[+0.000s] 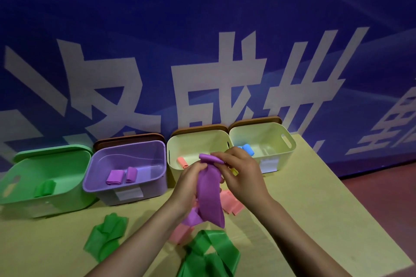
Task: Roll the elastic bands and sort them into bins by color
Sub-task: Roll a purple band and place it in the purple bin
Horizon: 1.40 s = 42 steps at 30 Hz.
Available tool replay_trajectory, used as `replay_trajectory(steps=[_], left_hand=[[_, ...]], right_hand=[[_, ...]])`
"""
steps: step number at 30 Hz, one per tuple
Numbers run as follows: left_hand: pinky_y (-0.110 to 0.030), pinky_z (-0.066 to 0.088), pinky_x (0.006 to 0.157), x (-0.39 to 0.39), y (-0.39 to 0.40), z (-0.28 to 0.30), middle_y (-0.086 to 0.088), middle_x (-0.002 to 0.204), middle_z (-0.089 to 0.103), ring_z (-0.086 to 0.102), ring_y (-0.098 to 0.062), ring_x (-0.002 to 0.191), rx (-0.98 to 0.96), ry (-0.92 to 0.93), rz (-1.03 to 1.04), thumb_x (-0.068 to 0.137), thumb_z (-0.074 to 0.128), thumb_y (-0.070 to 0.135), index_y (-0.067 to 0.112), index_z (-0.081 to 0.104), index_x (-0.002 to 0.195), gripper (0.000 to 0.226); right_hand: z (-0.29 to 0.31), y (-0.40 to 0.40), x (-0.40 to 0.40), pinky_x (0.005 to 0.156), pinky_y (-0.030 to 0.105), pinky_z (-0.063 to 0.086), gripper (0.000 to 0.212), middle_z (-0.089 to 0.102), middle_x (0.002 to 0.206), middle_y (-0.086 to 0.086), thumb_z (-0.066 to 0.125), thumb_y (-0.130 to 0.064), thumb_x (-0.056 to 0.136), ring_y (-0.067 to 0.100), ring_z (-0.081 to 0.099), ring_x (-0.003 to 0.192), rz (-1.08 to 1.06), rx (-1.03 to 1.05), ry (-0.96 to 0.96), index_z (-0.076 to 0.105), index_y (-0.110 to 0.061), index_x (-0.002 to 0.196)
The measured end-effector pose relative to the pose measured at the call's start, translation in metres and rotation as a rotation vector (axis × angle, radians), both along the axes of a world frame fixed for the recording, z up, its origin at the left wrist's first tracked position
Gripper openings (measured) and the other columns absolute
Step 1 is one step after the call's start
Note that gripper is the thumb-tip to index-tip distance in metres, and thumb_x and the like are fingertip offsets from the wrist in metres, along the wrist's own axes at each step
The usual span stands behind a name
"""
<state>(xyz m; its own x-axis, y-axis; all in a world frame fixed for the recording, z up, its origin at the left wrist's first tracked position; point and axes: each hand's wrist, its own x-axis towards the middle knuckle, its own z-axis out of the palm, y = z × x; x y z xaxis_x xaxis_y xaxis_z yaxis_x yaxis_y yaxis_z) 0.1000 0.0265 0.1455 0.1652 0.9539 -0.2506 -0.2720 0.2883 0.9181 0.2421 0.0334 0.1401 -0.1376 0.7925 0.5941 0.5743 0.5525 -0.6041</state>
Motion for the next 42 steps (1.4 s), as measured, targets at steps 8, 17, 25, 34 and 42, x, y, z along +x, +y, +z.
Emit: replay_trajectory(steps=[8,17,25,34,42], left_hand=[[-0.039,0.049,0.081,-0.007,0.006,0.001,-0.021,0.097,0.068,0.066,-0.028,0.084,0.033,-0.001,-0.019,0.096,0.048,0.028,0.003,0.065,0.104,0.032],[-0.042,0.046,0.095,-0.001,0.007,-0.007,-0.018,0.112,0.069,0.064,-0.031,0.104,0.107,0.004,-0.075,0.096,0.05,0.009,0.006,0.063,0.114,0.022],[-0.036,0.042,0.068,0.002,0.006,-0.015,-0.017,0.088,0.062,0.055,-0.021,0.075,0.302,0.445,0.048,0.097,0.048,0.01,0.011,0.054,0.097,0.006],[-0.034,0.041,0.062,0.007,-0.005,-0.008,-0.015,0.081,0.062,0.055,-0.022,0.07,0.354,0.351,0.113,0.096,0.053,0.015,0.008,0.057,0.098,0.008],[-0.029,0.052,0.058,0.005,-0.013,0.009,-0.013,0.074,0.07,0.067,-0.021,0.062,-0.051,0.013,-0.004,0.094,0.049,0.039,0.008,0.066,0.103,0.037]], right_hand=[[0.009,0.002,0.018,0.083,0.014,0.037,0.037,0.057,0.101,0.003,0.054,-0.011,0.087,0.012,0.05,0.095,0.186,0.016,-0.252,0.065,-0.016,0.122],[0.019,-0.005,0.011,0.078,0.02,0.048,0.026,0.059,0.096,-0.007,0.064,-0.015,0.09,-0.002,0.056,0.087,0.058,-0.482,0.319,0.063,-0.024,0.114],[0.009,-0.003,0.001,0.062,0.018,0.043,0.01,0.057,0.069,-0.001,0.066,-0.005,0.086,0.006,0.05,0.064,0.047,-0.564,0.419,0.061,-0.01,0.079],[0.01,-0.008,0.0,0.062,0.019,0.044,0.013,0.06,0.072,-0.003,0.061,-0.024,0.081,0.009,0.053,0.067,-0.015,-0.259,0.234,0.062,-0.011,0.079],[0.015,-0.005,0.008,0.067,0.02,0.046,0.003,0.062,0.079,-0.001,0.068,-0.01,0.083,0.01,0.054,0.071,-0.005,-0.261,0.371,0.066,-0.01,0.085]])
